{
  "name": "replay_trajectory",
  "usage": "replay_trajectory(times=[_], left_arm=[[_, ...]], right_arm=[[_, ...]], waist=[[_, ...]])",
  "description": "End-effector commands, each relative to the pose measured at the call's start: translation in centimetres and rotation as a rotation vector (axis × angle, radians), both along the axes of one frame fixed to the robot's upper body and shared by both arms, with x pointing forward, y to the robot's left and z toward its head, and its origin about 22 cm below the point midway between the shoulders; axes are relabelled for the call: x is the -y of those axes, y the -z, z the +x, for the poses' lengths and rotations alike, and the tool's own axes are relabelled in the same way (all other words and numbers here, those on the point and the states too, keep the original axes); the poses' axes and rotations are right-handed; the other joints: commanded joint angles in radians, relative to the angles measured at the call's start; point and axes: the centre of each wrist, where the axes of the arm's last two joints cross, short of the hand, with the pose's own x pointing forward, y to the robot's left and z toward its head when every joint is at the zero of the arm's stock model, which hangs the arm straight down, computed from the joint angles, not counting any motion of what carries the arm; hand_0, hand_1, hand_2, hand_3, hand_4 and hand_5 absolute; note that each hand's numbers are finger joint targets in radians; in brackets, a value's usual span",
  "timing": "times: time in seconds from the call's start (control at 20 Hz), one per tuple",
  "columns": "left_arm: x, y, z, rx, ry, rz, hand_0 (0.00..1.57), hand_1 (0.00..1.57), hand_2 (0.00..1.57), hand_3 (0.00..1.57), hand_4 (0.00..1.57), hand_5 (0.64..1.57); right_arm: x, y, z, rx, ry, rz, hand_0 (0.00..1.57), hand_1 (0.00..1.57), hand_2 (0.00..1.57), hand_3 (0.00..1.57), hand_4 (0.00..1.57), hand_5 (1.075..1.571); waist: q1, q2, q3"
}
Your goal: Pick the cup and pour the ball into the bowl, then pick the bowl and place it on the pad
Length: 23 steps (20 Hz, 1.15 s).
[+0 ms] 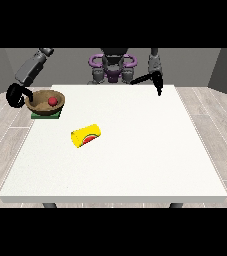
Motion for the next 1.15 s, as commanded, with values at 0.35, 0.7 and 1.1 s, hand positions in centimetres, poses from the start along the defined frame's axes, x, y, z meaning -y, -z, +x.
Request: replay_trajectory(times=[0.35,0.7,1.1], left_arm=[[-0.4,-3.2,-1.4,0.089,-0.002,-0.008,0.0,0.0,0.0,0.0,0.0,1.565],[-0.7,-1.5,-1.8,0.046,-0.009,-0.017,0.0,0.0,0.0,0.0,0.0,1.567],[-0.5,0.7,-2.0,-0.066,-0.021,-0.033,0.0,0.0,0.0,0.0,0.0,1.569]], right_arm=[[4.1,-5.6,-2.4,-0.022,0.142,-0.183,0.36,0.36,0.51,0.62,0.0,1.506],[3.8,-6.0,-1.8,-0.055,0.172,-0.179,0.0,0.0,0.38,0.16,0.0,1.488],[5.9,-12.5,-3.2,-0.014,0.075,-0.132,0.0,0.0,0.19,0.29,0.0,1.503]], waist=[[-0.012,0.102,0.0016],[-0.006,0.058,0.0002],[-0.029,-0.077,-0.0015]])
